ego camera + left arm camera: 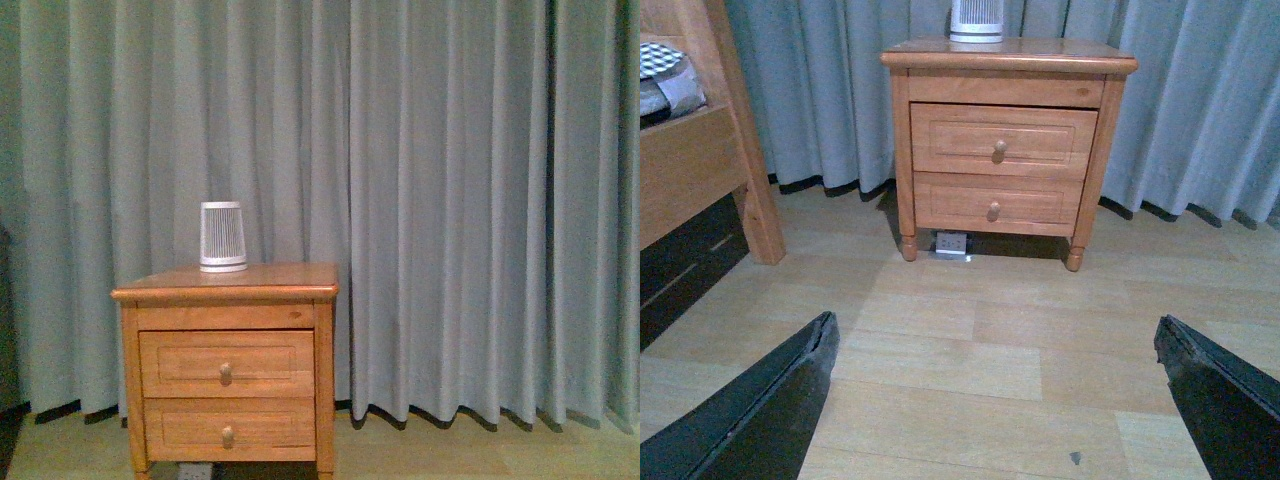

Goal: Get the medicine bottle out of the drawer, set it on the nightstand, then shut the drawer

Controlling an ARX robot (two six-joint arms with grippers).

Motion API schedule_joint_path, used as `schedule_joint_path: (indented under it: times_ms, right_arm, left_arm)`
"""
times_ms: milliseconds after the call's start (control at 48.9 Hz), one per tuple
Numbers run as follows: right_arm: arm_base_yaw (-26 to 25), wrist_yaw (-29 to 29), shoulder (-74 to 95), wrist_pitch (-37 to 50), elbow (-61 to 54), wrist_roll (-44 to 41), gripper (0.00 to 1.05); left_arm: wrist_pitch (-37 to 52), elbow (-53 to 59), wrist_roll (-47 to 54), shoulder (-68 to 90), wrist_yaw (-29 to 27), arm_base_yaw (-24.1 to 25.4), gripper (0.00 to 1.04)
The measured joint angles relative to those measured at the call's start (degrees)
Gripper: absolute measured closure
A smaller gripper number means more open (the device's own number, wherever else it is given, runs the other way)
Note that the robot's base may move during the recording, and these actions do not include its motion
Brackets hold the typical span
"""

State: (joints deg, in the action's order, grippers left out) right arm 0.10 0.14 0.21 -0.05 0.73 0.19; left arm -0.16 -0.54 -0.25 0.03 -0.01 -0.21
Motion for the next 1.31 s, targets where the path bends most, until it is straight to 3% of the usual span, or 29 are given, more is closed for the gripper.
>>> schedule_joint_path:
  times_ms: [1309]
  right_arm:
    - [0.0, 0.0, 0.0, 0.0, 0.0, 0.0, 0.07]
  left_arm:
    - [0.0, 0.0, 0.0, 0.0, 0.0, 0.0, 0.07]
